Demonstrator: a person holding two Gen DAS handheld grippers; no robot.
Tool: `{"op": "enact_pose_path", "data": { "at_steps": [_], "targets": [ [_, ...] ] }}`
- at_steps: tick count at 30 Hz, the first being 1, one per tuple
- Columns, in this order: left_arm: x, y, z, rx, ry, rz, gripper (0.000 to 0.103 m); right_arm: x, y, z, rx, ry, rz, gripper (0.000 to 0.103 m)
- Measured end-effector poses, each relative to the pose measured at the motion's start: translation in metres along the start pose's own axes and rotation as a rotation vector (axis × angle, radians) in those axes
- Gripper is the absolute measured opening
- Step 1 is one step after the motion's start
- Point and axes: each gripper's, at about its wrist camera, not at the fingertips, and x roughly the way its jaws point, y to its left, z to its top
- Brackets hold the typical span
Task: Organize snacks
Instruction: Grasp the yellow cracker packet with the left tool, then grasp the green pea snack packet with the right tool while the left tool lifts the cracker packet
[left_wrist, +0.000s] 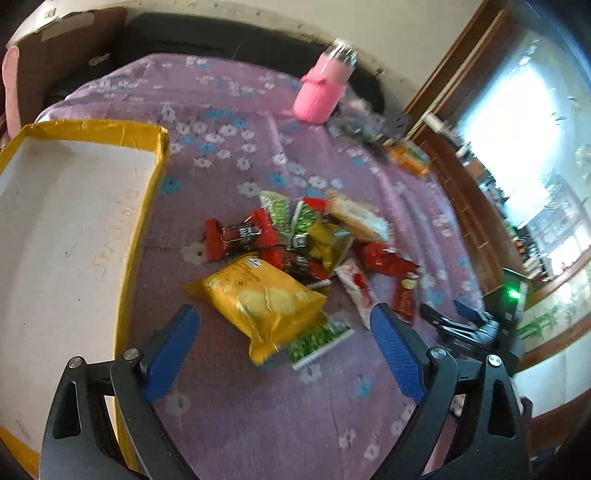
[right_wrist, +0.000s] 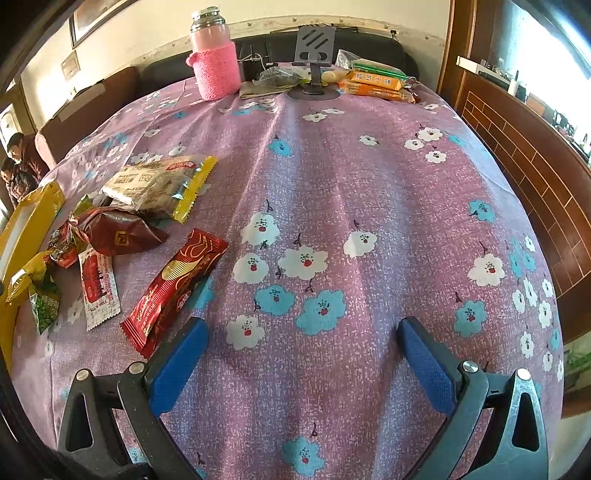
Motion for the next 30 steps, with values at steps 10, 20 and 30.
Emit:
{"op": "enact_pose_path", "data": {
  "at_steps": [10, 20, 30],
  "targets": [
    [0.037, -0.001, 0.01, 0.032, 0.064, 0.128, 0.072, 0.0, 0.0, 0.001, 0.0, 0.001, 0.001, 0.103],
    [0.013, 0.016, -0.004, 0.008, -0.01, 0.054, 0.05, -0.004, -0.001, 0.0, 0.0, -0.002, -0.005, 0.085],
    [-0.011, 0.026, -0.034, 0.022, -0.071, 0.037, 0.05, -0.081, 0.067, 0.008, -0.151, -0.133, 0.295, 0.068]
  ]
}}
